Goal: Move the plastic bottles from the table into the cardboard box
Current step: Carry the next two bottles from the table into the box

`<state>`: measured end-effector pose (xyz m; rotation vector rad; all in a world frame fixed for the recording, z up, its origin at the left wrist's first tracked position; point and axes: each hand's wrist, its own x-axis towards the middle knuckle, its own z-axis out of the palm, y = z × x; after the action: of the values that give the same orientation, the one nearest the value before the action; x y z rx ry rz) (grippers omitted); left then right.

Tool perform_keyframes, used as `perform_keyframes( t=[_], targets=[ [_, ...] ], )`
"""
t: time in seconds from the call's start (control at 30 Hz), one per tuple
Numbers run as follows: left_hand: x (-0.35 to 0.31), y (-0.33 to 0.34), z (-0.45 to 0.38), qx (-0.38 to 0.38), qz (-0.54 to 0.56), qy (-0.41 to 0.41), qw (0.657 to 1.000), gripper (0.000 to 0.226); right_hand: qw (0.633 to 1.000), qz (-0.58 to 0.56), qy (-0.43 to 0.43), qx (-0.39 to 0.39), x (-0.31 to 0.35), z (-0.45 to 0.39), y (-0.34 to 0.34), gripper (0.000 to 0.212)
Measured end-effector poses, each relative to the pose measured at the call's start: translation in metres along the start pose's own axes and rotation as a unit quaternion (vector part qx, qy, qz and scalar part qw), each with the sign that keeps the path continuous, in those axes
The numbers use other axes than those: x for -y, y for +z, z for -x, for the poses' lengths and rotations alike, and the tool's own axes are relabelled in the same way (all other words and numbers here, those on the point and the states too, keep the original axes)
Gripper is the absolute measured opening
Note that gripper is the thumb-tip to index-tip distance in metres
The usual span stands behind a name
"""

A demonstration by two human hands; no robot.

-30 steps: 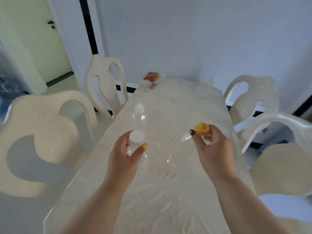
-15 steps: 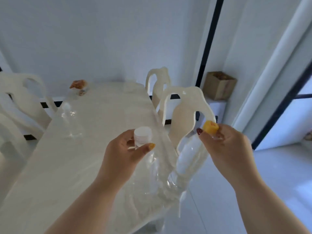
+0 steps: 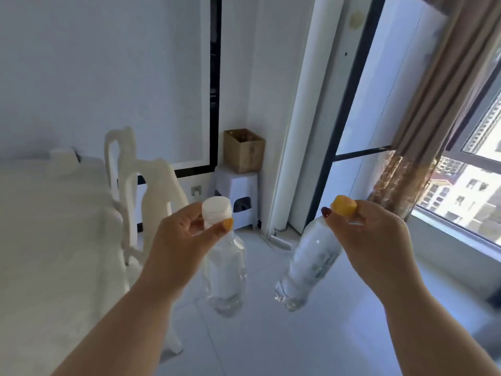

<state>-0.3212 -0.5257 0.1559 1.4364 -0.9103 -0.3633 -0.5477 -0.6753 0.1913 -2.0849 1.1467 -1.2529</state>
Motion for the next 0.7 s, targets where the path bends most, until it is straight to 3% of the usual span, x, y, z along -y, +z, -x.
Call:
perform_keyframes(
  t=[0.17, 0.47, 0.7],
  targets=[
    [0.002, 0.097, -0.064, -0.018, 0.006, 0.029, 0.999, 0.027, 0.999, 0.025, -0.016, -0.023, -0.069, -0.093, -0.022, 0.022],
    [0.041, 0.173, -0.206, -0.001, -0.022, 0.046, 0.999, 0.019, 0.997, 0.054, -0.026, -0.04, -0.14, -0.225, 0.028, 0.035],
    [0.08, 0.204, -0.352, 0.022, -0.034, 0.028, 0.999, 0.044, 0.998, 0.039, -0.002, -0.044, -0.171, -0.344, 0.098, 0.034]
  ],
)
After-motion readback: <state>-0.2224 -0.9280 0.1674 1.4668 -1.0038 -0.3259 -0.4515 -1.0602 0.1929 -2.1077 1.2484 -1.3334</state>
